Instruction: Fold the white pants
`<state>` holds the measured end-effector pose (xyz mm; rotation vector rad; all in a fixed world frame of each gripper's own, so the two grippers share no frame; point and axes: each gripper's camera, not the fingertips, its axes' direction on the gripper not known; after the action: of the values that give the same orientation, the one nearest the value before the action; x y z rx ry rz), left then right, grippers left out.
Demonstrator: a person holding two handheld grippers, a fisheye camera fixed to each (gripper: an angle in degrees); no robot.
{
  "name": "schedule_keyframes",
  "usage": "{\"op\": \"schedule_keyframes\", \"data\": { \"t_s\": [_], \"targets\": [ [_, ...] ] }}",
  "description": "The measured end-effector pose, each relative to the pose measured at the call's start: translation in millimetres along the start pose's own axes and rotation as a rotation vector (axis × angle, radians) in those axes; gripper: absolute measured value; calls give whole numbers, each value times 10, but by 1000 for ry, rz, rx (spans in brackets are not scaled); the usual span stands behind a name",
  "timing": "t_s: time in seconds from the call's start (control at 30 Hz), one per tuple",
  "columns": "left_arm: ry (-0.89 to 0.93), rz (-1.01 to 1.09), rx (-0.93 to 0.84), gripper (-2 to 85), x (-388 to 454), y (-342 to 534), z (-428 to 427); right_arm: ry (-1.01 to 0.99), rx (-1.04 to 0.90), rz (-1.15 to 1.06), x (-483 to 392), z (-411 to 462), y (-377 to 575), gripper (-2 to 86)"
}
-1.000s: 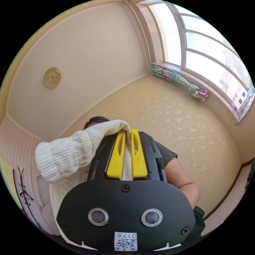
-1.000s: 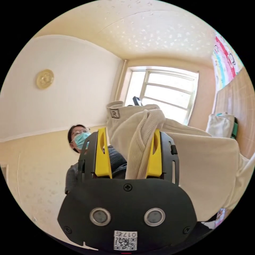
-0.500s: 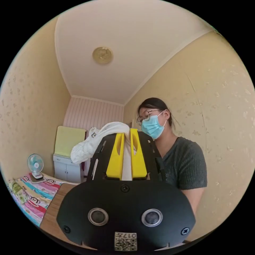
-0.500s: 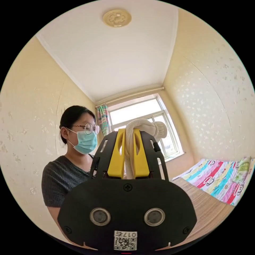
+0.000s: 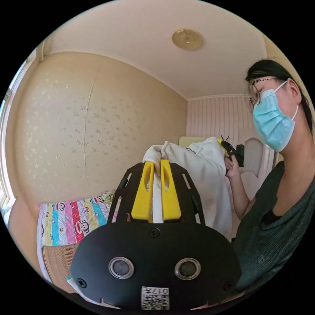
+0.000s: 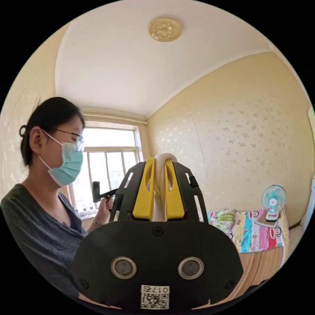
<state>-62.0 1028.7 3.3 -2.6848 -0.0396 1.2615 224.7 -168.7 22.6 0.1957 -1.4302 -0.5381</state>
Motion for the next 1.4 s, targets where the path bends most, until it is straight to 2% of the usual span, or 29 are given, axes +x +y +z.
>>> {"op": "schedule_keyframes", "data": {
  "t_s": [0.07,0.2,0.23,0.33,0.4,0.43,0.57,0.63,0.7,0.8,0.93,1.0,1.1,1.23,1.33,1.4],
  "targets": [
    [-13,-35,-75,38,-466,-243,733,66,-58,50,610,494,-161,15],
    [-9,-179,-269,45,-1946,-678,2677,247,-273,198,2317,2042,-530,40],
    [0,-168,-305,48,-2129,-681,2922,285,-346,237,2728,2415,-530,54],
    [-135,-211,-547,85,-2861,-315,3810,443,-487,344,3395,2941,-260,81],
    [-178,-292,-698,126,-3284,361,4124,401,-552,358,3592,3077,38,81],
    [-162,-305,-723,127,-3355,558,4159,369,-615,355,3681,3144,308,80],
    [-112,-487,-940,124,-3735,2328,4194,341,-899,410,3913,3273,1384,77],
    [-93,-616,-1068,128,-3859,3123,4140,301,-1091,536,4048,3256,2197,77],
    [-90,-792,-1196,131,-3981,4020,3964,235,-1191,639,4079,3219,2710,77],
    [-163,-909,-1260,130,-4112,4651,3692,109,-1343,752,3994,3281,3341,78],
    [-249,-833,-1354,116,-4189,4987,3518,-61,-1473,847,3685,3541,3887,85],
    [-251,-694,-1471,109,-4186,5129,3525,-150,-1509,896,3531,3688,4069,91],
    [-247,-594,-1510,87,-4257,5199,3471,-206,-1580,916,3348,3954,4291,102],
    [-256,-647,-1485,61,-4586,5207,3401,-236,-1664,976,3351,4331,4514,104],
    [-239,-685,-1517,35,-4848,5197,3385,-267,-1747,985,3457,4565,4509,71],
    [-148,-634,-1569,5,-4885,5201,3361,-301,-1749,969,3556,4627,4349,53]
  ]
}}
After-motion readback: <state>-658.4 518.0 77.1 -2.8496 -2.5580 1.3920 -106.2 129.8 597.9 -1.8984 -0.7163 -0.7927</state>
